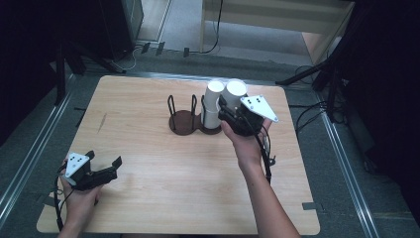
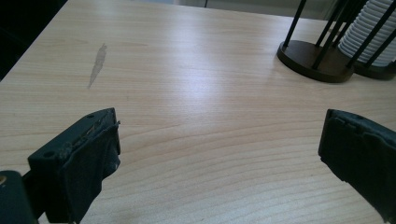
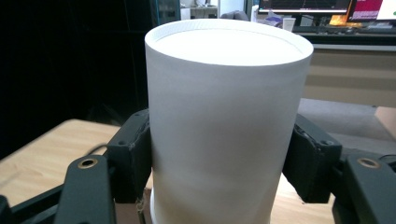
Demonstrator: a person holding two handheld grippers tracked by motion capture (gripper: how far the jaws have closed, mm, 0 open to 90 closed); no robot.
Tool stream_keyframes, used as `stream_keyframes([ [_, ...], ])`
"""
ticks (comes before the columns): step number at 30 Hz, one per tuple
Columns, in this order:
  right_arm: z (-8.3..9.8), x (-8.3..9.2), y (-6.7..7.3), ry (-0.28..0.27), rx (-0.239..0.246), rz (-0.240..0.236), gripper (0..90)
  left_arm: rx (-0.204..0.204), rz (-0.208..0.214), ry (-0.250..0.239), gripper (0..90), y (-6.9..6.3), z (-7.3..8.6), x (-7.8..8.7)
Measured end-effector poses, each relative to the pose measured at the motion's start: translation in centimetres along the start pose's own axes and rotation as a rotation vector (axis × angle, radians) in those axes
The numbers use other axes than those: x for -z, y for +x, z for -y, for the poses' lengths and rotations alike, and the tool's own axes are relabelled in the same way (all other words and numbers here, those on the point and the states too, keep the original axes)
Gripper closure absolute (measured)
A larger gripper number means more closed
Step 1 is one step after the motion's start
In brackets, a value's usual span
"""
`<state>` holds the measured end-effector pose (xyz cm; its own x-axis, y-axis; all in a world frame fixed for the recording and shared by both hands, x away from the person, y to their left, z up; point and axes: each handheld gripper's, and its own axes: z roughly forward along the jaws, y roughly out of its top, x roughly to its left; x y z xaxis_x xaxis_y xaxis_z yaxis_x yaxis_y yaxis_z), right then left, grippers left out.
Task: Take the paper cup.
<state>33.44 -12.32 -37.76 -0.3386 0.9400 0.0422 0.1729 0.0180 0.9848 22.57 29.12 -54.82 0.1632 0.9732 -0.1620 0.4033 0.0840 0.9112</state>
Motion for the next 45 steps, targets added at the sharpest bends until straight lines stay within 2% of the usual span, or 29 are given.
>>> stream_keyframes([
  [2, 0.5, 0.5, -0.1, 0.006, 0.018, 0.005, 32.3, -0.009, -0.002, 0.003, 0.0, 0.0, -0.1, 0.1],
  [7, 1.7, 1.3, -0.6, 0.02, 0.02, 0.008, 32.3, -0.007, -0.019, 0.021, 0.0, -0.2, -0.2, 0.0],
  [10, 2.9, 2.0, -1.2, 0.038, 0.009, 0.009, 32.3, -0.02, -0.01, 0.068, 0.0, -0.5, -0.5, -0.3],
  [14, 4.1, 2.7, -1.8, 0.051, 0.006, 0.015, 32.3, -0.02, 0.006, 0.101, 0.0, -0.9, -0.7, -0.5],
  [18, 5.0, 3.3, -2.0, 0.057, 0.006, 0.016, 32.3, -0.034, 0.034, 0.087, 0.0, -2.0, -1.0, -0.2],
  [25, 7.5, 4.6, -2.3, 0.081, -0.013, 0.019, 32.3, -0.033, 0.03, 0.077, 0.0, -3.9, -2.1, -0.1],
  [26, 8.2, 4.9, -2.4, 0.089, -0.008, 0.019, 32.3, -0.04, 0.028, 0.075, 0.0, -4.6, -2.6, -0.1],
  [27, 8.2, 4.9, -2.4, 0.089, -0.008, 0.019, 32.3, -0.04, 0.028, 0.075, 0.0, -4.6, -2.6, -0.1],
  [30, 9.6, 5.4, -2.3, 0.098, -0.007, 0.021, 32.2, -0.079, 0.03, 0.072, 0.0, -6.0, -3.5, -0.3],
  [31, 9.6, 5.4, -2.3, 0.098, -0.007, 0.021, 32.2, -0.079, 0.03, 0.072, 0.0, -6.0, -3.5, -0.3],
  [33, 10.4, 5.7, -2.2, 0.108, -0.007, 0.015, 32.1, -0.084, 0.041, 0.069, 0.0, -6.9, -4.2, -0.6],
  [36, 10.9, 5.8, -2.1, 0.115, 0.004, 0.013, 32.0, -0.083, 0.048, 0.06, 0.0, -7.5, -4.7, -0.8],
  [38, 11.3, 6.2, -2.0, 0.118, 0.006, 0.017, 31.9, -0.079, 0.062, 0.043, 0.0, -8.4, -5.7, -1.1],
  [42, 11.6, 6.4, -2.0, 0.122, -0.002, 0.014, 31.9, -0.08, 0.077, 0.035, 0.0, -9.2, -6.6, -1.5],
  [45, 12.1, 6.5, -1.7, 0.13, 0.027, 0.004, 31.8, -0.101, 0.102, 0.042, 0.0, -10.1, -6.9, -1.6],
])
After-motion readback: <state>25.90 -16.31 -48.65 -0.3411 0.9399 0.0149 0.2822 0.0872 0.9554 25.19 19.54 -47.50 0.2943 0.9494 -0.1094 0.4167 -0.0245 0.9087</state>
